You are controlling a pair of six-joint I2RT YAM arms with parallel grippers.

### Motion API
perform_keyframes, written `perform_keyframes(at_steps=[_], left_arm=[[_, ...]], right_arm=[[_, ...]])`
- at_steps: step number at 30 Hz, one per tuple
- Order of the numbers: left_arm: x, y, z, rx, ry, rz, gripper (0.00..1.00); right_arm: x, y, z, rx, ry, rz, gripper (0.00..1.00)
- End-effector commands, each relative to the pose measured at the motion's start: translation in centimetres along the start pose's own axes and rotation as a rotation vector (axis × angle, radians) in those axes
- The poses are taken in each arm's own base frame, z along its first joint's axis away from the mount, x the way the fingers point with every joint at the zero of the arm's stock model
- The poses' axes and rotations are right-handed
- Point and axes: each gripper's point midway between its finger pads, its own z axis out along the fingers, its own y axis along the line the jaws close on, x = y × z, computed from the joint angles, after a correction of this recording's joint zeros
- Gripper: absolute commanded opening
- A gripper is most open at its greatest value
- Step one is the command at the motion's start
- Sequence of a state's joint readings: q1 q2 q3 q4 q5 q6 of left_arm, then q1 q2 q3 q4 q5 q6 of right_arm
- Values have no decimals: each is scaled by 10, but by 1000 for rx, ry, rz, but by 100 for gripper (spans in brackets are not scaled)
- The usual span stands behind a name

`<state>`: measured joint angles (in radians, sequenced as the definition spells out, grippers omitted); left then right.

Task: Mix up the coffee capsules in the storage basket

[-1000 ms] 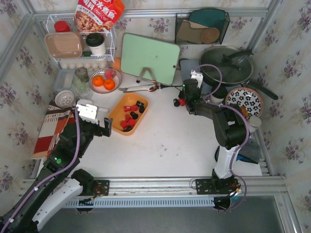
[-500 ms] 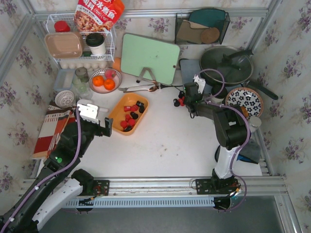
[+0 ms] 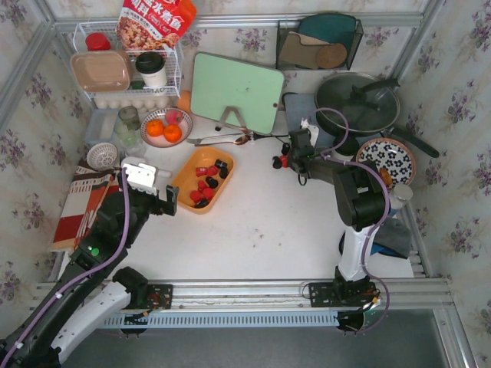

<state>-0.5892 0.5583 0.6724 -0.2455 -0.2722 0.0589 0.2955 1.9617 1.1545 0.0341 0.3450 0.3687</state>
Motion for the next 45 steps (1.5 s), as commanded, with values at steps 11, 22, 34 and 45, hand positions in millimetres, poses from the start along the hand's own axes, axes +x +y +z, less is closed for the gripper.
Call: perform_keyframes(at_steps=[11,22,34,45], left_arm=[[-11,-19,5,99,-45,-18,99],[-22,-117,52,460,-105,-262,99],[8,-217,123,724,-401,268,99],[9,-247,106,860,-499,367,93]], right_arm=[[-8,10,-29,-105,-7,-10,32],[-30,45,-119,-389,-117,2,30],[-3,104,-207,-664,-136,-28,30],[23,129,-261,-861,-111,10,30]])
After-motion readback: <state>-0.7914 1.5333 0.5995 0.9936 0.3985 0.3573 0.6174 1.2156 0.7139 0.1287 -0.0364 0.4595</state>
